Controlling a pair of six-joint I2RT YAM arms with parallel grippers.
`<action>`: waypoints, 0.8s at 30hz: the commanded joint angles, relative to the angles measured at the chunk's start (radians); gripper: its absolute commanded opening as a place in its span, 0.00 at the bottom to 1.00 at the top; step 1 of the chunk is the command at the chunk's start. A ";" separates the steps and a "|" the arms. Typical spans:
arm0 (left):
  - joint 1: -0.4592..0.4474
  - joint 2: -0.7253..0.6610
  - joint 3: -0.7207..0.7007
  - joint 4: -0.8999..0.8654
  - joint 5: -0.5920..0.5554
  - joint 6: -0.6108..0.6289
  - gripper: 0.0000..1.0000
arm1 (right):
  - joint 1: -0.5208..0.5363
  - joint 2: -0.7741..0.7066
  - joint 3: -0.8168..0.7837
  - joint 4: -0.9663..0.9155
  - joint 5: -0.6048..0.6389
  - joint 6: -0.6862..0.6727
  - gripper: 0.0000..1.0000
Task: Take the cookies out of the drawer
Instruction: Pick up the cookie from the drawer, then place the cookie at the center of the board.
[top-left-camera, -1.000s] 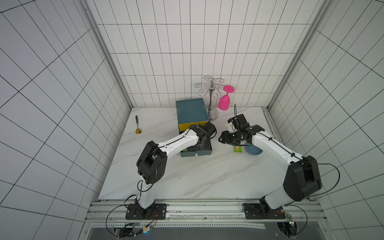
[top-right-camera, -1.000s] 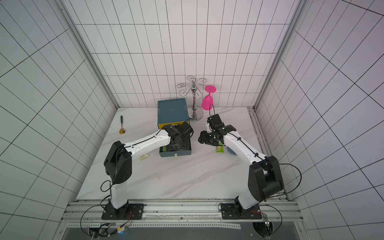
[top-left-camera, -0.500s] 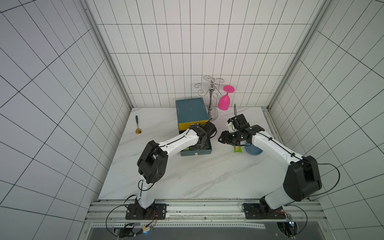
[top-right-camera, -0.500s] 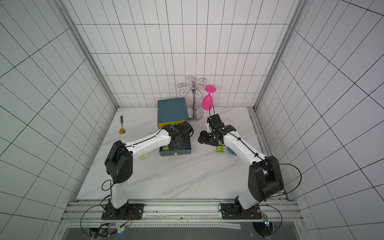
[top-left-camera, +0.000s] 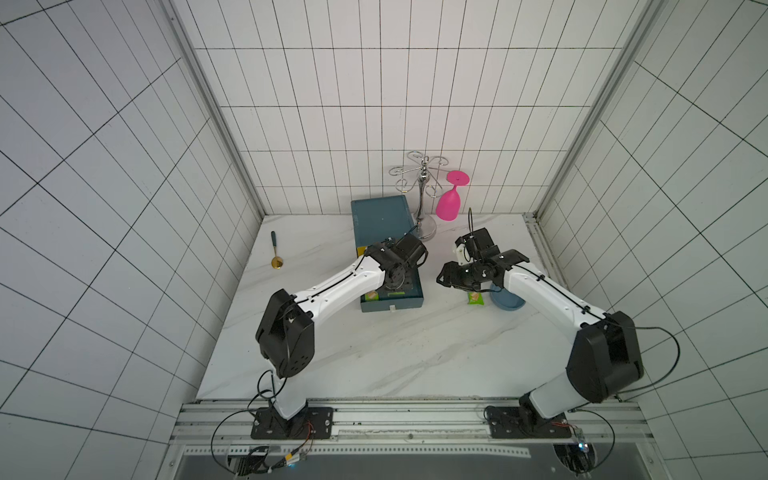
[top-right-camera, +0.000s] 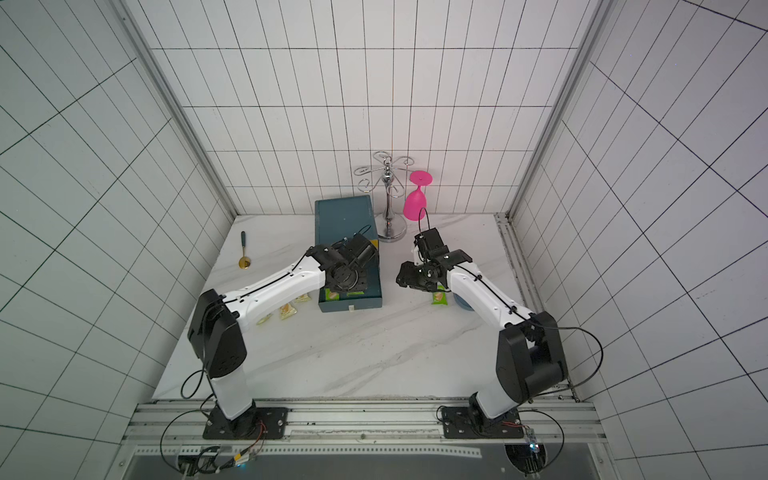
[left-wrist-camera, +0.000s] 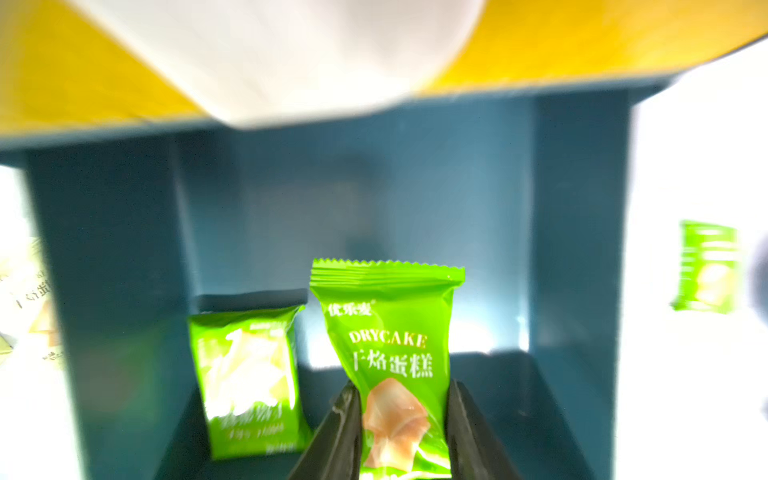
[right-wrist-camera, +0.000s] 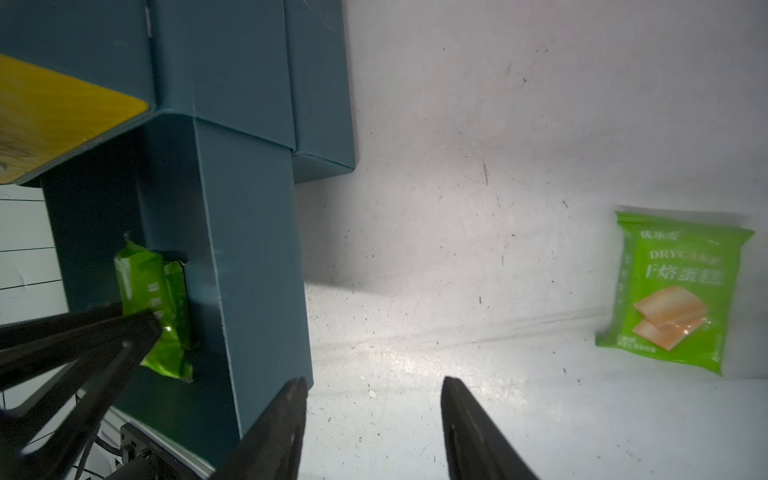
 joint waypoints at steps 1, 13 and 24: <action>0.003 -0.062 0.038 -0.020 0.012 0.025 0.35 | -0.012 -0.021 -0.004 -0.004 0.017 -0.003 0.55; 0.140 -0.370 -0.069 -0.164 0.040 0.057 0.35 | -0.023 -0.051 0.016 -0.036 0.039 -0.007 0.55; 0.298 -0.626 -0.494 -0.060 0.059 0.058 0.35 | -0.033 -0.092 0.103 -0.112 0.053 -0.018 0.55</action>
